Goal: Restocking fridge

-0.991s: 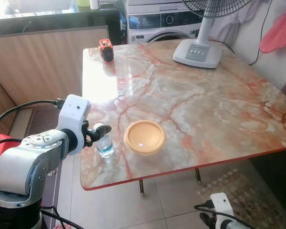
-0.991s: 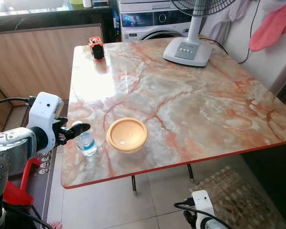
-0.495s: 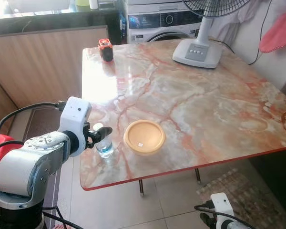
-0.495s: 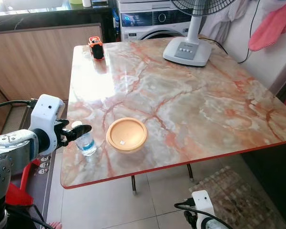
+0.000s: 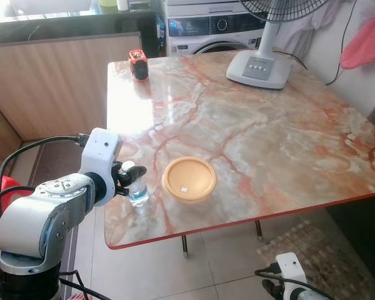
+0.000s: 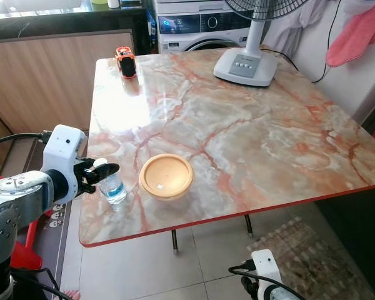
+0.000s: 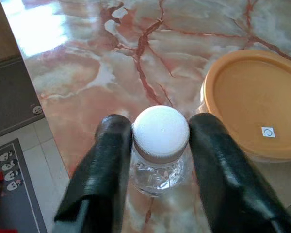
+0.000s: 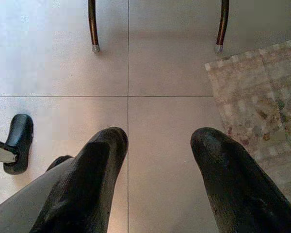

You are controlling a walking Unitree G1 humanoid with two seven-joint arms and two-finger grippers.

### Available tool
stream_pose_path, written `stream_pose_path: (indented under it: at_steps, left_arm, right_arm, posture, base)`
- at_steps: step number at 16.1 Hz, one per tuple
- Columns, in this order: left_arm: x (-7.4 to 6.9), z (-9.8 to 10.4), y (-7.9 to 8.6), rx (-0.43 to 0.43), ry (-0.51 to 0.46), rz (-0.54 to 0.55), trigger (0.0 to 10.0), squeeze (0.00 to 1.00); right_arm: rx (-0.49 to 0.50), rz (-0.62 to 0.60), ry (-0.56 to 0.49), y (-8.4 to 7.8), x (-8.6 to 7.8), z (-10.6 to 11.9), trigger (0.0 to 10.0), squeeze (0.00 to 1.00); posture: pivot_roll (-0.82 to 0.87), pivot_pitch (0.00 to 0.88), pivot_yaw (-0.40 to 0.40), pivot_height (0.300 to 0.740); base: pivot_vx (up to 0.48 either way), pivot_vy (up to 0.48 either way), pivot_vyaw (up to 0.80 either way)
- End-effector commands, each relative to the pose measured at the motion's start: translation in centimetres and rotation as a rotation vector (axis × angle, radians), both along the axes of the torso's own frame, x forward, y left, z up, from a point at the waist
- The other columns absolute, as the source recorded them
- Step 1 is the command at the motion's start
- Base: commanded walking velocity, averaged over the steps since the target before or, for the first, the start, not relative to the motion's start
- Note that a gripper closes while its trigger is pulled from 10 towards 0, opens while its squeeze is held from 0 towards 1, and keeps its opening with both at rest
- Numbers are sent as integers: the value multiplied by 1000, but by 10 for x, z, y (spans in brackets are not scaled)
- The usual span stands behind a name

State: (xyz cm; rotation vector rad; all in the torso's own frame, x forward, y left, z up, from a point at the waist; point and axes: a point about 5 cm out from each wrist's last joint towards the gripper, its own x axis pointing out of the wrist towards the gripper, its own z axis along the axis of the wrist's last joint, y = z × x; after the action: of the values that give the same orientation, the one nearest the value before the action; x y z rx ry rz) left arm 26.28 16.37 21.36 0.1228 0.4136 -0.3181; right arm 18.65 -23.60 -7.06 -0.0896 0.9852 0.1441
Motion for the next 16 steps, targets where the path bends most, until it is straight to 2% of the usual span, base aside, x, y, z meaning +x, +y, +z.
stream_pose_path:
  at_steps: [1, 2, 3, 4, 7, 9, 14, 15, 16]
  left_arm:
    - [1, -1, -1, 5, 3, -5, 2353, 0]
    - [1, -1, -1, 7, 1, -2, 2392, 0]
    - [1, -1, 0, 8, 0, 1, 3098, 0]
    - [1, -1, 1, 10, -1, 5, 6588, 0]
    - [2, 0, 1, 14, -5, 10, 6824, 0]
    - [2, -1, 0, 12, -7, 12, 0, 0]
    - [4, 0, 1, 14, -33, 36, 0, 0]
    - [9, 5, 8, 78, -106, 86, 0, 0]
    - [12, 9, 12, 105, -153, 117, 0, 0]
  right_arm:
    - [-9, -3, 8, -4, -3, 0, 10000, 0]
    - [-8, -3, 9, -4, -3, 0, 10000, 0]
    - [-6, -1, 10, -4, -3, 0, 10000, 0]
    - [-5, -1, 12, -4, -4, -1, 10000, 0]
    - [-5, -2, 13, -4, -4, -1, 10000, 0]
    - [-7, -2, 14, -5, -4, -1, 10000, 0]
    - [-8, 0, 17, -5, -3, 0, 10000, 0]
    - [-8, 0, 17, -5, -3, 0, 10000, 0]
    - [-7, 0, 16, -5, -3, 0, 10000, 0]
  posture:
    - [92, 56, -29, 740]
    - [92, 56, -29, 740]
    - [94, 58, -28, 740]
    - [94, 58, -28, 740]
    - [92, 57, -29, 740]
    - [91, 57, -30, 740]
    - [92, 56, -33, 740]
    - [92, 55, -33, 740]
    - [92, 54, -34, 740]
  base:
    - [0, 0, 0]
    - [0, 0, 0]
    - [0, 0, 0]
    - [0, 0, 0]
    - [0, 0, 0]
    - [0, 0, 0]
    - [0, 0, 0]
    - [0, 0, 0]
    - [0, 0, 0]
